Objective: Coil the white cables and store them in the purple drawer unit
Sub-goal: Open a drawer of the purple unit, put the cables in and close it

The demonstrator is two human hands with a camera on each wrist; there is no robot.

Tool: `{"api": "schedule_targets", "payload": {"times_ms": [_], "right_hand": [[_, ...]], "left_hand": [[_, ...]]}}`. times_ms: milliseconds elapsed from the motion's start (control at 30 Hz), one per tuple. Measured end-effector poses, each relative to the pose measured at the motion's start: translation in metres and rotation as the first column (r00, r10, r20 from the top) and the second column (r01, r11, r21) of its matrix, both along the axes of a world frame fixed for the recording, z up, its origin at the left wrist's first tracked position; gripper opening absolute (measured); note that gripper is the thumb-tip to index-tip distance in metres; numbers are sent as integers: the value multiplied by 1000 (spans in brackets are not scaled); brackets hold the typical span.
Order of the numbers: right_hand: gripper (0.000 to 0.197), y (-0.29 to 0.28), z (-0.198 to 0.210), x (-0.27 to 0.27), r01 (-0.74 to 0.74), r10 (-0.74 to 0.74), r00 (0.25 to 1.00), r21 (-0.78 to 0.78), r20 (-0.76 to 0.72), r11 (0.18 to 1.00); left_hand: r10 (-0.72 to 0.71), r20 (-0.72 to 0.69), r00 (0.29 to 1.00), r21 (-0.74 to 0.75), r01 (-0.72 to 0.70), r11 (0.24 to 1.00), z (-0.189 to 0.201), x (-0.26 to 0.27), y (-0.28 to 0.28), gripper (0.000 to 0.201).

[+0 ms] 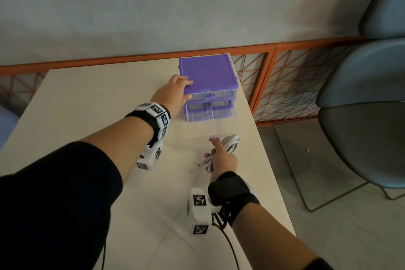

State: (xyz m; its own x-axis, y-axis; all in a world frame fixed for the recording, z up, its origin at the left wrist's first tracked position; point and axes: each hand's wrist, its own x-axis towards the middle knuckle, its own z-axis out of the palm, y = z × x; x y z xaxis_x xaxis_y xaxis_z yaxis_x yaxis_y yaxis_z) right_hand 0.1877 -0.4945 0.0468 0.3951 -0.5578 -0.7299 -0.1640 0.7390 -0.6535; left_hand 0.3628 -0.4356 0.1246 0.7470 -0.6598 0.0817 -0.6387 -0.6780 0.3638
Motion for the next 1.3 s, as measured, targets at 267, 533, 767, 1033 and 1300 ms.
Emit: {"api": "schedule_targets", "payload": {"times_ms": [267, 533, 767, 1033, 1300], "right_hand": [[47, -1, 22, -27, -19, 13, 1000, -464, -16, 885], [60, -63, 73, 51, -836, 414, 515, -546, -750, 50], [51, -72, 55, 94, -929, 353, 132, -240, -926, -281], [46, -68, 35, 116, -919, 390, 373, -392, -842, 33], [78, -49, 29, 120, -781, 292, 604, -478, -742, 403]], "left_hand": [[-16, 8, 1000, 12, 16, 1000, 1, 2, 1, 44], [-25, -2, 1000, -39, 25, 999, -2, 3, 2, 43], [-29, -5, 1000, -96, 28, 995, -6, 3, 5, 42], [-54, 3, 999, -86, 54, 995, -5, 5, 6, 41], [-65, 16, 998, -73, 66, 995, -5, 5, 7, 41]]}}
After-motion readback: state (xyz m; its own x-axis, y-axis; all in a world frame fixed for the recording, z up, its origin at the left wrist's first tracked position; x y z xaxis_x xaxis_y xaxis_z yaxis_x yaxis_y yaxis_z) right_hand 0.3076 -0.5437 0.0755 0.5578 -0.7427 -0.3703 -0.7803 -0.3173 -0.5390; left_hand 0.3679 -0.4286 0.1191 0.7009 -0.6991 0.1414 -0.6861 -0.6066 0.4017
